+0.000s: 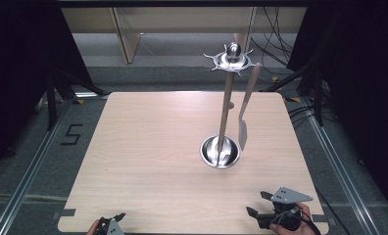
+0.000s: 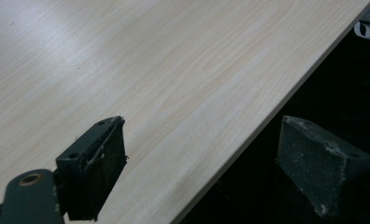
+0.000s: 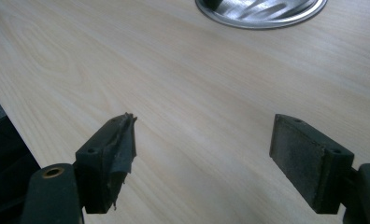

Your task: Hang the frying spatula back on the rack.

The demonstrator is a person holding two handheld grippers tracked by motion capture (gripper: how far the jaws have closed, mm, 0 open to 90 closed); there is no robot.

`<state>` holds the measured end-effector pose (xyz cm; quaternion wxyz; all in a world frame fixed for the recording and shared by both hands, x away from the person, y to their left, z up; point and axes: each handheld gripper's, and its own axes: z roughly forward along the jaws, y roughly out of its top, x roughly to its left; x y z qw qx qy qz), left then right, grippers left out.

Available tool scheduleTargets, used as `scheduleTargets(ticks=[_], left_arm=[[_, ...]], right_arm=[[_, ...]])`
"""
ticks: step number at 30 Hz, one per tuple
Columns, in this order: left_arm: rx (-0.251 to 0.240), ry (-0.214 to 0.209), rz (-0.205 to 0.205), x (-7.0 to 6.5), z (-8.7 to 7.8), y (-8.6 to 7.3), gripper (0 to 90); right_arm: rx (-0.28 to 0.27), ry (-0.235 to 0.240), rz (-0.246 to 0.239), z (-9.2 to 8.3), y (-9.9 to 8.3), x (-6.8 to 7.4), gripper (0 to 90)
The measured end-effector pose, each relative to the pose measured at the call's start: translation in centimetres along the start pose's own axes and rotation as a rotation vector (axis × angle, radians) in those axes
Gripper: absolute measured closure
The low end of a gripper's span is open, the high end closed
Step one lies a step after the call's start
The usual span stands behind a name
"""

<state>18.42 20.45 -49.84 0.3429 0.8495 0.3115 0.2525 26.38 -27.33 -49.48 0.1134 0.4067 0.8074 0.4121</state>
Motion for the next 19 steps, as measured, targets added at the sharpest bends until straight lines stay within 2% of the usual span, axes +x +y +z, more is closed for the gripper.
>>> scheduleTargets(ticks=[1, 2, 3, 7, 9, 10, 11, 13, 14, 19], left_arm=[[0.001, 0.000, 0.001, 0.00, 0.00, 0.00, 14.8], [-0.008, -0.001, -0.009, -0.08, 0.09, 0.00, 14.8], [-0.025, -0.008, -0.027, -0.25, 0.16, -0.01, 14.7], [-0.023, -0.007, -0.027, -0.23, 0.18, -0.02, 14.8], [-0.017, -0.006, -0.021, -0.24, 0.16, -0.02, 14.8], [-0.010, -0.003, -0.008, -0.18, 0.11, -0.03, 14.8], [-0.011, -0.004, -0.009, -0.18, 0.12, -0.02, 14.8], [-0.021, -0.007, -0.023, -0.27, 0.19, -0.02, 14.8], [-0.021, -0.006, -0.022, -0.27, 0.19, -0.03, 14.8], [-0.020, -0.007, -0.022, -0.26, 0.19, -0.03, 14.8]], right_arm=[[-0.017, -0.009, -0.055, 0.05, 0.01, -0.42, 23.6], [-0.015, -0.004, -0.023, 0.05, -0.13, -0.20, 23.6], [-0.012, -0.002, -0.022, 0.03, -0.18, -0.22, 23.6], [-0.006, -0.001, -0.033, -0.13, -0.31, -0.33, 23.5], [-0.001, -0.003, -0.004, -0.24, -0.41, -0.08, 23.6], [-0.008, 0.000, -0.029, -0.21, -0.40, -0.34, 23.6], [-0.008, -0.001, -0.033, -0.23, -0.44, -0.38, 23.5], [-0.004, -0.002, -0.021, -0.27, -0.51, -0.36, 23.5], [-0.009, 0.001, -0.033, -0.20, -0.53, -0.48, 23.5], [-0.011, -0.007, -0.023, -0.15, -0.63, -0.72, 23.5]])
